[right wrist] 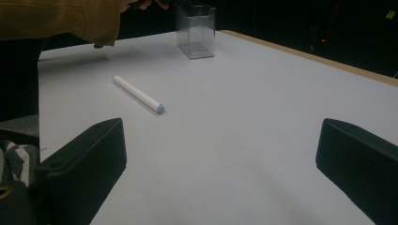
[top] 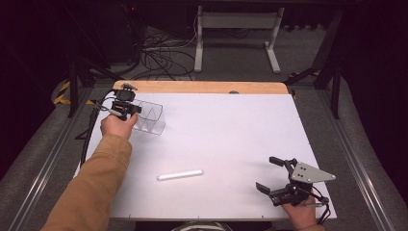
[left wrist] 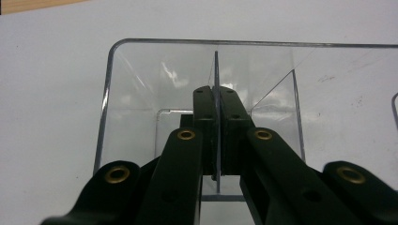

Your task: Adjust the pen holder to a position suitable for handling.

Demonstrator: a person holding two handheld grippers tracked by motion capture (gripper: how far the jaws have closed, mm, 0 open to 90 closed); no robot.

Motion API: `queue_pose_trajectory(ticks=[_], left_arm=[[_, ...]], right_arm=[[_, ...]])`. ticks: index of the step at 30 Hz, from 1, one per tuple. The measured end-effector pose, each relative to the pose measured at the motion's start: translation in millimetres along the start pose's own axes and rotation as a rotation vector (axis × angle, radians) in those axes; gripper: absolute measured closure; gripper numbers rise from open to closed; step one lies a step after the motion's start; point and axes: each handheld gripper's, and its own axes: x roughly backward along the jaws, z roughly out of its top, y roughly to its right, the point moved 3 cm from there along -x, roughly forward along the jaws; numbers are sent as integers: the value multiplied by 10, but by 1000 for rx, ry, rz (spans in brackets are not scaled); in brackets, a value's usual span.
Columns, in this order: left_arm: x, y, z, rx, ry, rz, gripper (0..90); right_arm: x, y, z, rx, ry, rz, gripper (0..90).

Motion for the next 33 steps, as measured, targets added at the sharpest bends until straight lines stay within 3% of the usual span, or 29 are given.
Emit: queue_pose_trajectory(ticks=[6,11,16,23,28,33], left_arm=[[38,62,-11,-3,-8,-32,882],[136,247,-5,-22,15,-95,882],[191,518,-36,-67,16,-160,882],[240,909,-72,-160,7,-186,882],[269,1173,-107,-205,2,-228,882],[269,1380,-139,-247,5,-244,882]], right_arm=[[-4,1,-2,0,-1,-1,28],[-8,-3,0,-1,-1,2,27],[-7,-6,3,0,0,1,28],[-4,-5,4,1,1,4,27],[0,-7,6,1,2,5,27],[2,-10,8,4,4,8,27]])
